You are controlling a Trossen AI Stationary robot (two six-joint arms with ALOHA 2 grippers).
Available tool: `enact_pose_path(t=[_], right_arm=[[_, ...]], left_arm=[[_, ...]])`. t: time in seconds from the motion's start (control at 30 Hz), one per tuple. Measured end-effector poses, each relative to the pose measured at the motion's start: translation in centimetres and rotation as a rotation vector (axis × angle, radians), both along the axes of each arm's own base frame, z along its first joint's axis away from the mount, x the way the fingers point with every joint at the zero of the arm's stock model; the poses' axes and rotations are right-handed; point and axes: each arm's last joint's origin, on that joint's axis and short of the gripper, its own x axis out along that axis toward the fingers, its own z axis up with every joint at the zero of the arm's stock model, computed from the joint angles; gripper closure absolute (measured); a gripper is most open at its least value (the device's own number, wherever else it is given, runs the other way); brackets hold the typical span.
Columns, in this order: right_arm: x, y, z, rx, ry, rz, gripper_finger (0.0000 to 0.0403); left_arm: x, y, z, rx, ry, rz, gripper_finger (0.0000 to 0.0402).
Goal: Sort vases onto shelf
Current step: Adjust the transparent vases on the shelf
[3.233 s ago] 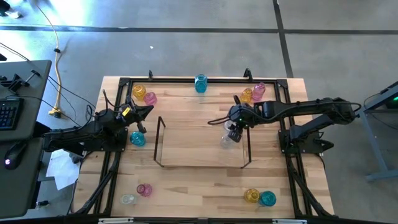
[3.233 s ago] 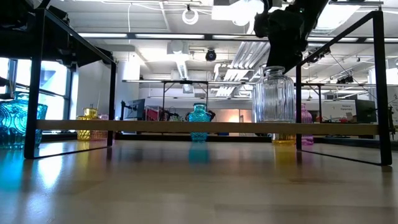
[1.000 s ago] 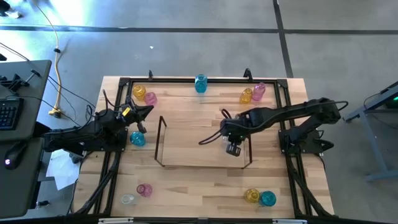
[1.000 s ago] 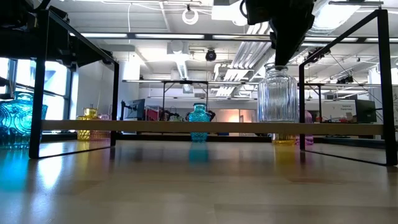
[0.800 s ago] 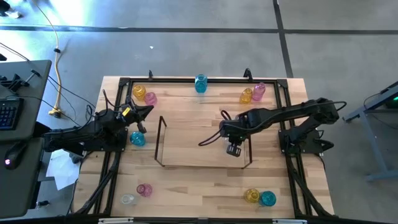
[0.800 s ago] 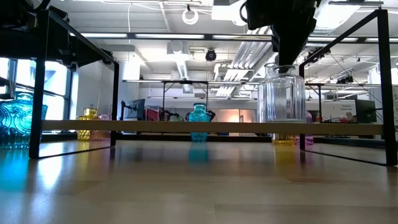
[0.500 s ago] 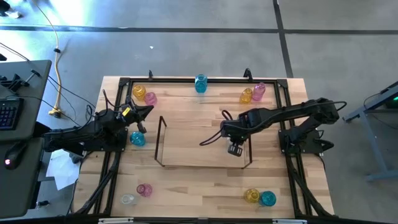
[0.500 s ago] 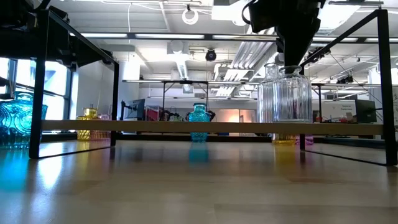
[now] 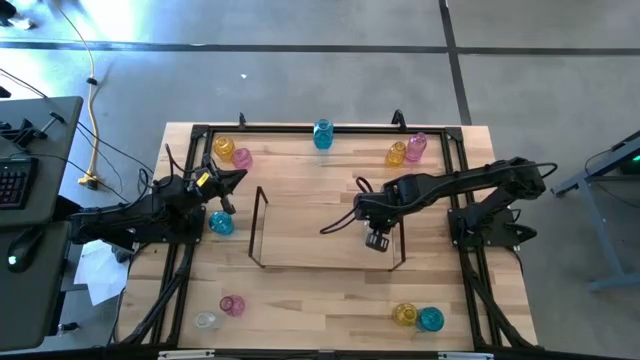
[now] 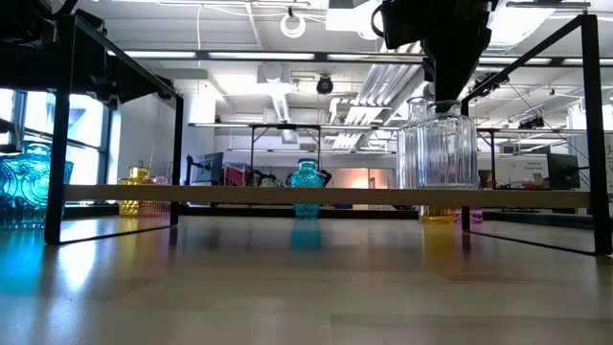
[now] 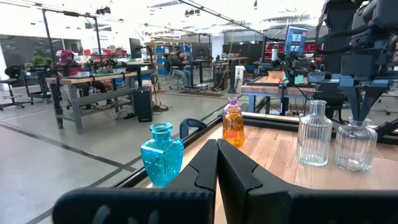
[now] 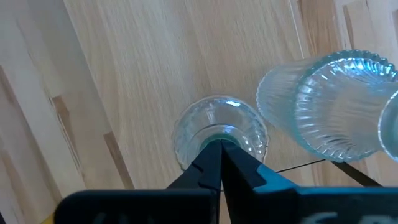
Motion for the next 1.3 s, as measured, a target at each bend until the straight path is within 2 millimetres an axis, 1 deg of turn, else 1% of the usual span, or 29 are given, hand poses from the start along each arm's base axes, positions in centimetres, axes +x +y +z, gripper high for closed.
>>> enact_pose_path(t=[0.27, 0.6, 0.8, 1.17, 1.3], right_arm=[[0.0, 0.0, 0.0, 0.008, 0.001, -0.006, 0.0396], [0.0, 0.0, 0.0, -0.005, -0.003, -0.012, 0.0363], [0.1, -0.1, 0.0, -0.037, -0.013, -0.021, 0.0365], [0.5, -0.1, 1.9, -0.045, -0.055, -0.024, 0.0363], [0.3, -0.1, 2.0, -0.044, -0.042, -0.022, 0.0354]], left_arm=[[0.0, 0.0, 0.0, 0.0, 0.0, 0.0, 0.0401], [0.0, 0.0, 0.0, 0.0, 0.0, 0.0, 0.0401], [0.0, 0.0, 0.0, 0.0, 0.0, 0.0, 0.0401], [0.0, 0.0, 0.0, 0.0, 0.0, 0.0, 0.0401], [0.0, 0.0, 0.0, 0.0, 0.0, 0.0, 0.0401]])
